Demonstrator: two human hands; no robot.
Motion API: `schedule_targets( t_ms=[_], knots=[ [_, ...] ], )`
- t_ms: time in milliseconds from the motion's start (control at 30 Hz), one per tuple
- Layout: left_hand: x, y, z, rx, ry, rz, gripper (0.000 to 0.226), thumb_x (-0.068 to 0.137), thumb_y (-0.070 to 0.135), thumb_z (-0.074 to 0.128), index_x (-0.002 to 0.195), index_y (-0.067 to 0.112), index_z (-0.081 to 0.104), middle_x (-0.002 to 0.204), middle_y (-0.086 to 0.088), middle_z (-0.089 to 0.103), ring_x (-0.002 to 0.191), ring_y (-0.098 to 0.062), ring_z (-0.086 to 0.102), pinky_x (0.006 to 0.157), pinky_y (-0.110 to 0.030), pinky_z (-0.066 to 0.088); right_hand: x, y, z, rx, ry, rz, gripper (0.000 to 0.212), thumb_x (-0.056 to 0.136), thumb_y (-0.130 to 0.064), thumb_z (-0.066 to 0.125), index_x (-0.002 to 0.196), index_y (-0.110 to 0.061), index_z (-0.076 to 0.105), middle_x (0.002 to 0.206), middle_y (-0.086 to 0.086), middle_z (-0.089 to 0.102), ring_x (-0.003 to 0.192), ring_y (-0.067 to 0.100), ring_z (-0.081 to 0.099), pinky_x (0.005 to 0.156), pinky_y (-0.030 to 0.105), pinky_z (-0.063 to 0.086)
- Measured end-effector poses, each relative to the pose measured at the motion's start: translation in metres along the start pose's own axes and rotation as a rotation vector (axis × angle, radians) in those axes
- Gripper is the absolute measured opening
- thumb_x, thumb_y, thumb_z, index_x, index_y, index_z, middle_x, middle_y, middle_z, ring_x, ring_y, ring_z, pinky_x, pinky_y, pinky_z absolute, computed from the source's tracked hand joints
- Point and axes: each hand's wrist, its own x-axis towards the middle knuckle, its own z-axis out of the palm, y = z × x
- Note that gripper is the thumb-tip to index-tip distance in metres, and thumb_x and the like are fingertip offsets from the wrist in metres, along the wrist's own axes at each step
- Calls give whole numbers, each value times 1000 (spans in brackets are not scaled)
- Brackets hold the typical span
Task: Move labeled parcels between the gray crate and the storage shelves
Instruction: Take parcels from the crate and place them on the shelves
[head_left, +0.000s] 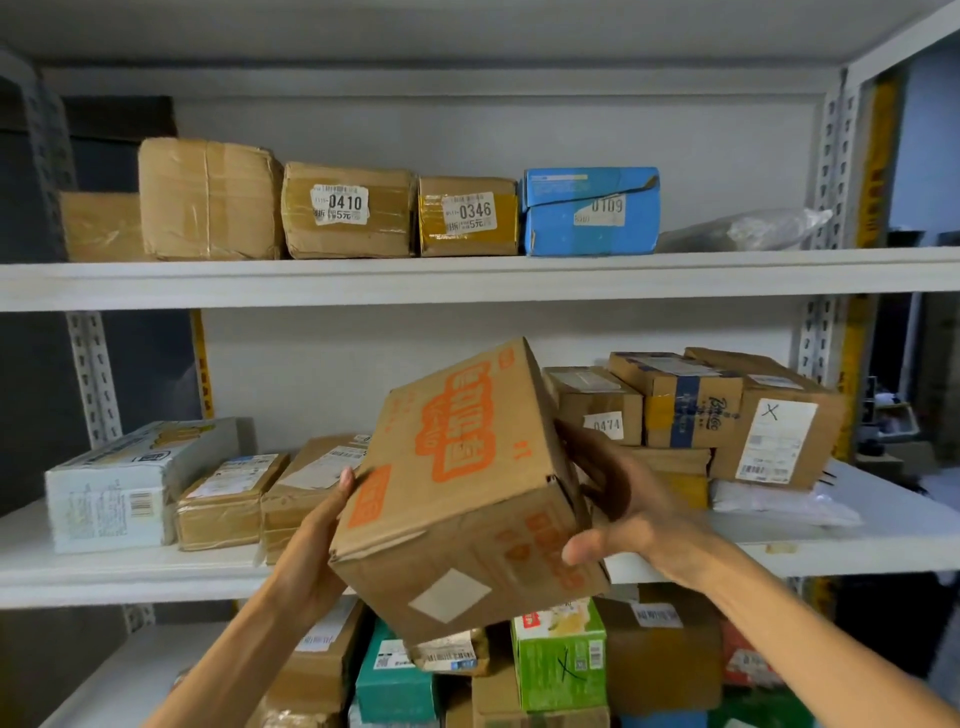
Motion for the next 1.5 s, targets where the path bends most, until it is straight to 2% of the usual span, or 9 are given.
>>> schedule_targets(
  t_ms=[167, 433, 533, 633, 800, 967, 1100, 1267, 1500],
  knots=[
    [-4, 5, 6, 83, -38, 193, 77, 55, 68, 81, 113, 18, 73, 123, -19, 64, 106, -33, 66, 86, -47, 54, 11, 0, 3, -28, 84, 10, 111, 46, -34, 89, 145, -28, 39, 127, -2, 65, 119, 14, 60, 101, 48, 48],
    [-1, 22, 6, 297, -150, 328, 90, 53, 62, 83, 132, 28, 56, 128, -10, 61, 117, -31, 58, 93, -48, 50, 34, -3, 7, 123, 338, 72, 123, 17, -68, 88, 126, -25, 51, 111, 1, 72, 108, 24, 65, 101, 55, 46],
    [3, 31, 15, 321, -103, 368, 100, 43, 68, 84, 127, 22, 57, 117, 1, 66, 111, -19, 59, 91, -29, 47, 43, -15, 6, 222, 284, 80, 110, 23, -76, 83, 116, -23, 60, 105, 1, 73, 102, 21, 68, 83, 39, 56],
    [10, 41, 22, 219, 21, 332, 97, 41, 76, 79, 122, 25, 59, 120, 1, 65, 113, -20, 56, 90, -33, 44, 44, -24, 4, 323, 174, 26, 106, 34, -61, 91, 124, -14, 59, 110, 7, 72, 97, 19, 69, 65, 26, 55],
    [18, 52, 30, 349, 82, 276, 71, 70, 82, 30, 121, 39, 53, 132, 6, 54, 117, -17, 53, 92, -32, 39, 50, -28, 7, 170, 188, -24, 70, 60, -67, 74, 116, -27, 65, 104, -3, 73, 97, 13, 68, 73, 25, 51],
    [24, 51, 26, 372, 87, 210, 64, 78, 78, 43, 126, 36, 52, 125, 4, 57, 113, -20, 55, 89, -34, 45, 55, -29, 9, 167, 227, 54, 54, 80, -55, 52, 125, -25, 60, 99, -10, 73, 102, 13, 65, 81, 32, 48],
    [25, 47, 13, 311, 63, 246, 50, 69, 48, 68, 111, 22, 63, 115, -3, 67, 116, -27, 56, 101, -42, 45, 56, -22, 7, 217, 228, 46, 44, 84, -33, 64, 124, -17, 59, 107, 4, 72, 105, 24, 62, 83, 37, 47],
    [30, 41, -8, 291, -99, 249, 103, 43, 46, 92, 134, 19, 53, 122, -2, 67, 113, -19, 62, 85, -25, 53, 55, -3, 3, 283, 121, 55, 67, 69, -17, 69, 131, -28, 47, 122, 5, 66, 115, 19, 61, 96, 33, 47],
    [27, 7, -18, 495, -43, 263, 83, 71, -19, 63, 138, 27, 45, 125, 3, 66, 116, -19, 62, 85, -34, 57, 43, 61, 19, 22, 172, 316, 110, 75, -2, 74, 154, -28, 0, 159, 0, 19, 145, 18, 22, 120, 47, 18]
  ],
)
